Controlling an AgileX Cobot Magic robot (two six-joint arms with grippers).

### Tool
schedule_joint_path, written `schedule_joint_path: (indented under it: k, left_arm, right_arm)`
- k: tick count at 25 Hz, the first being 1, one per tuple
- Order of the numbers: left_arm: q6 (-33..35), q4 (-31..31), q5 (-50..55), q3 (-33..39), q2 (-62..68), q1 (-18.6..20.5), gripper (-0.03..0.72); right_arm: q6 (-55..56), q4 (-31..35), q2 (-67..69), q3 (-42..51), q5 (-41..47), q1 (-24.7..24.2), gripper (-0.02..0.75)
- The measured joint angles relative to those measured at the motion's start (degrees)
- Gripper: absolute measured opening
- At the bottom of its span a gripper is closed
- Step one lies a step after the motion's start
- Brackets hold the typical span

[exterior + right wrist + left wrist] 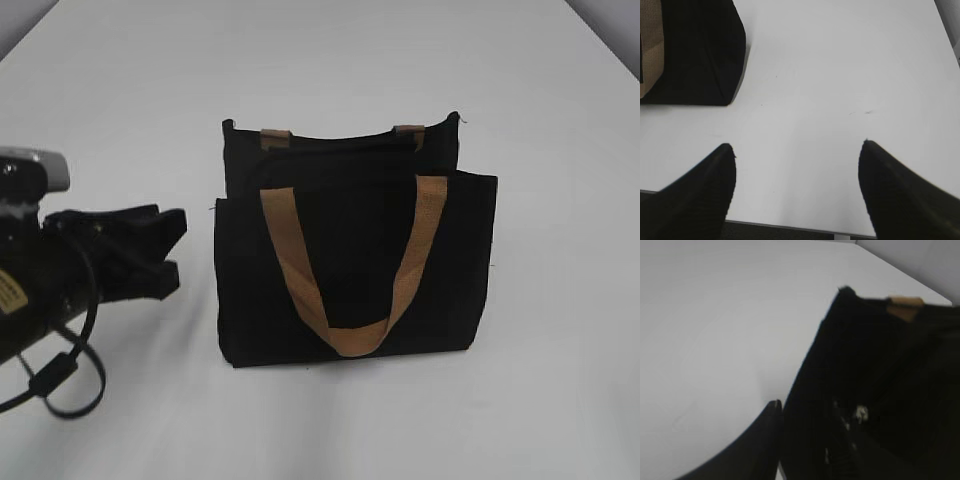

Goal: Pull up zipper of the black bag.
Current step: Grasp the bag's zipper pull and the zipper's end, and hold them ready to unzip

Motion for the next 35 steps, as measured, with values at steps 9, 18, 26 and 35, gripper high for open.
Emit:
schedule_joint_path:
  k: [9, 18, 26, 35]
  left_arm:
    - [-0.5, 8.0, -10.1, 6.1, 5.6, -1.5, 0.274]
    - [-0.5, 12.7, -19.2, 3.9, 19.6, -1.0, 0.348]
    - [-0.5, 11.8, -19.5, -3.0, 22.7, -0.9, 0.351]
    - [-0.5, 10.8, -19.7, -7.0, 25.6, -0.4, 0.135]
  right_arm:
    - [0.0, 0.0, 0.0, 0.0, 0.0, 0.0, 0.589]
    - [0.0, 0.0, 0.0, 0.0, 0.1, 0.0, 0.589]
    - [0.0, 0.0, 0.0, 0.0, 0.1, 0.0, 0.589]
    - [0.0, 0.0, 0.0, 0.0, 0.0, 0.0, 0.589]
